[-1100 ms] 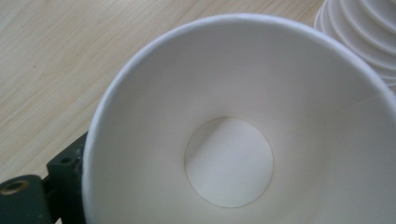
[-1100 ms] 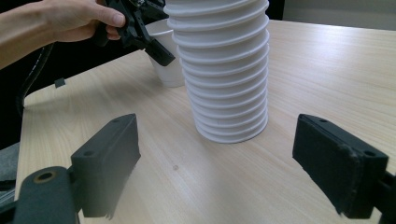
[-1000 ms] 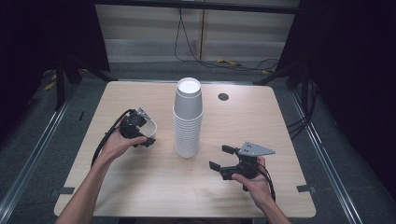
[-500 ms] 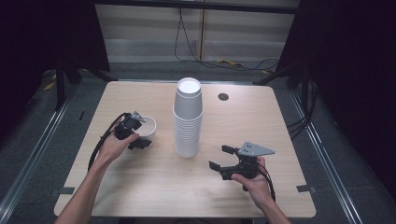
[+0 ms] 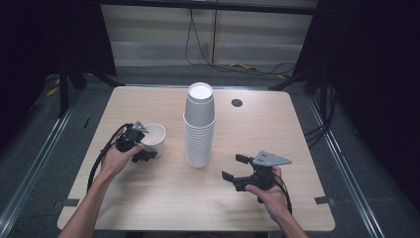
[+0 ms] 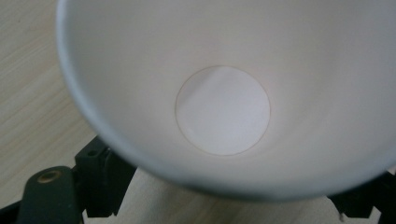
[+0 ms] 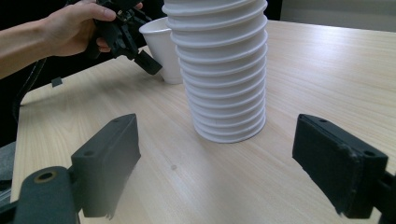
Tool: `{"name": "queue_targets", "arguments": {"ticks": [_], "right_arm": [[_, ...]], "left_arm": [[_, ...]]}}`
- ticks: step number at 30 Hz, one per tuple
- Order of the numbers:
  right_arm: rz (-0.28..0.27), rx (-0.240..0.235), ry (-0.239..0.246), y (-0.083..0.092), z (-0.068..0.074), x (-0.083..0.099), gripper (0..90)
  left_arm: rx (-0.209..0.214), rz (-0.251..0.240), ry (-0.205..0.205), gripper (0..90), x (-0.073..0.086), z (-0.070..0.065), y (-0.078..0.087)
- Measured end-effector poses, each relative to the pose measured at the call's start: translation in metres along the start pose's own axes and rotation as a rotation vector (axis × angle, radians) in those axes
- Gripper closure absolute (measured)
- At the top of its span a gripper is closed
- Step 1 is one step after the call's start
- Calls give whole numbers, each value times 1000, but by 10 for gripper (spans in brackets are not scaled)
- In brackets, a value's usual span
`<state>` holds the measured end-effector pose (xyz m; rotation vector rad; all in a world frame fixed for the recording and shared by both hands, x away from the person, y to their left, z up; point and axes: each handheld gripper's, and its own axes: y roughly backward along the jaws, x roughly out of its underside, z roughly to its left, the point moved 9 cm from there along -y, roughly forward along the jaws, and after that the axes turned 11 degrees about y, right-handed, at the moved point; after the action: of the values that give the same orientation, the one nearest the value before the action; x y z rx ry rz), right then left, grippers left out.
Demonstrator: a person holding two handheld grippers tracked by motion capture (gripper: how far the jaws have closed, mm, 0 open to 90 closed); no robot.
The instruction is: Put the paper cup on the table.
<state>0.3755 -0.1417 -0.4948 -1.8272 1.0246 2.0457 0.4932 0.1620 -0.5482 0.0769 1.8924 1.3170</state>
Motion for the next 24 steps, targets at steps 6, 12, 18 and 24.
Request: {"name": "queue_targets", "arguments": {"ticks": [6, 12, 18, 24], "right_arm": [[-2, 19, -4, 2, -2, -1, 151], [-2, 22, -5, 2, -3, 0, 151], [1, 16, 2, 0, -1, 0, 151], [-7, 28, -14, 2, -4, -1, 152]], "left_arm": [[14, -9, -13, 163, 10, 2, 7], [-11, -27, -23, 169, 15, 0, 18], [16, -97, 1, 162, 16, -3, 29], [29, -138, 0, 163, 19, -13, 39]]}}
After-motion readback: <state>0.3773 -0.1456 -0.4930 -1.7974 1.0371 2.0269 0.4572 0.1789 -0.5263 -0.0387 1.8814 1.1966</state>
